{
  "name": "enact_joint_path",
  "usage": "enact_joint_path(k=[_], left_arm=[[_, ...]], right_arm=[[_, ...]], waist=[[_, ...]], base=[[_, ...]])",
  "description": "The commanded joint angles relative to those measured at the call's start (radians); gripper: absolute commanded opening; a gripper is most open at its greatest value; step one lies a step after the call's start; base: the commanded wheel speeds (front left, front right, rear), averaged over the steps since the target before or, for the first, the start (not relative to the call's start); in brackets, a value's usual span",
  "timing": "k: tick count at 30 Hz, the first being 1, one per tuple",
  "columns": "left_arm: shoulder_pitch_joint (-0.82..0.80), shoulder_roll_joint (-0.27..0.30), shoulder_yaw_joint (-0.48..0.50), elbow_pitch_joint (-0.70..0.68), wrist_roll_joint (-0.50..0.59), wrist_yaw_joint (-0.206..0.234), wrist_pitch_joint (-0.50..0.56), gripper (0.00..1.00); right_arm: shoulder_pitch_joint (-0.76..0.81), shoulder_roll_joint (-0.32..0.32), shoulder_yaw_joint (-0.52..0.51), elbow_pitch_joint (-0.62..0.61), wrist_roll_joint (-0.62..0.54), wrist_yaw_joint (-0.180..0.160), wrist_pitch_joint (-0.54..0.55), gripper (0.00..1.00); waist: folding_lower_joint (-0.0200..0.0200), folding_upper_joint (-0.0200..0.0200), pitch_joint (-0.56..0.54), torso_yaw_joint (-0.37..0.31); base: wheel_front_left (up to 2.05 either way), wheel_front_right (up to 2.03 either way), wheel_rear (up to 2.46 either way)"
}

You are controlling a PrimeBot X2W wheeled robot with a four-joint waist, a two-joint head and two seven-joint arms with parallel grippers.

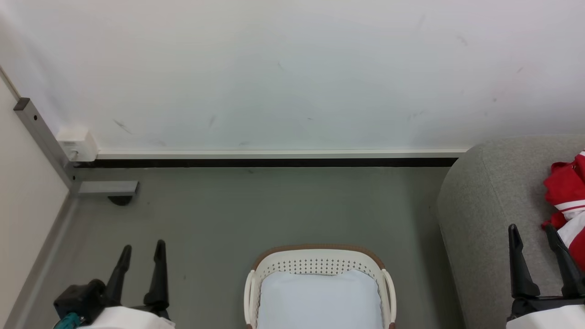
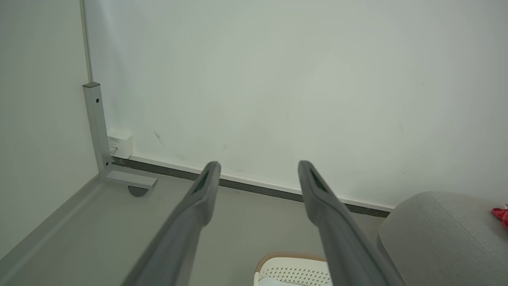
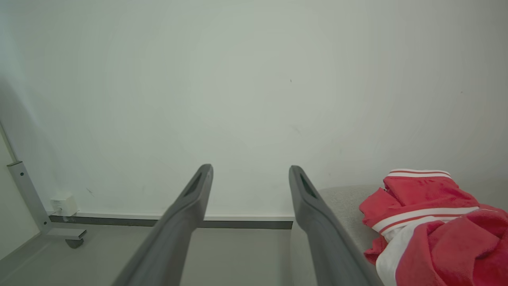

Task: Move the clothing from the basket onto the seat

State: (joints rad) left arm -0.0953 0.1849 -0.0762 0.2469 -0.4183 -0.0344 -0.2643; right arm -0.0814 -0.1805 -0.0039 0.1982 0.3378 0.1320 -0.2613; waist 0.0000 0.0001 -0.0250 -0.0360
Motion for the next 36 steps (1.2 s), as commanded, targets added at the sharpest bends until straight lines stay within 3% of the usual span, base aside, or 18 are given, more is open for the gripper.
enact_joint_path(k=[1, 13, 36], left_arm=[[0.011, -0.014, 0.023, 0.017, 0.036, -0.019, 0.0, 1.0], [-0.011, -0.087, 0.102, 0.081, 0.133, -0.079, 0.0, 1.0], [-0.026, -0.121, 0.133, 0.116, 0.157, -0.097, 0.0, 1.0]], right_arm=[[-0.003, 0.015, -0.008, -0.006, -0.022, -0.002, -0.003, 1.0], [0.021, 0.04, -0.004, -0.015, -0.035, -0.003, -0.004, 1.0], [0.002, 0.028, 0.026, 0.013, -0.015, -0.002, -0.004, 1.0]], waist=[[0.0, -0.0001, 0.004, -0.003], [0.0, -0.0001, 0.004, -0.007], [0.0, -0.0001, -0.002, -0.019]], base=[[0.0, 0.0, 0.0], [0.0, 0.0, 0.0], [0.0, 0.0, 0.0]])
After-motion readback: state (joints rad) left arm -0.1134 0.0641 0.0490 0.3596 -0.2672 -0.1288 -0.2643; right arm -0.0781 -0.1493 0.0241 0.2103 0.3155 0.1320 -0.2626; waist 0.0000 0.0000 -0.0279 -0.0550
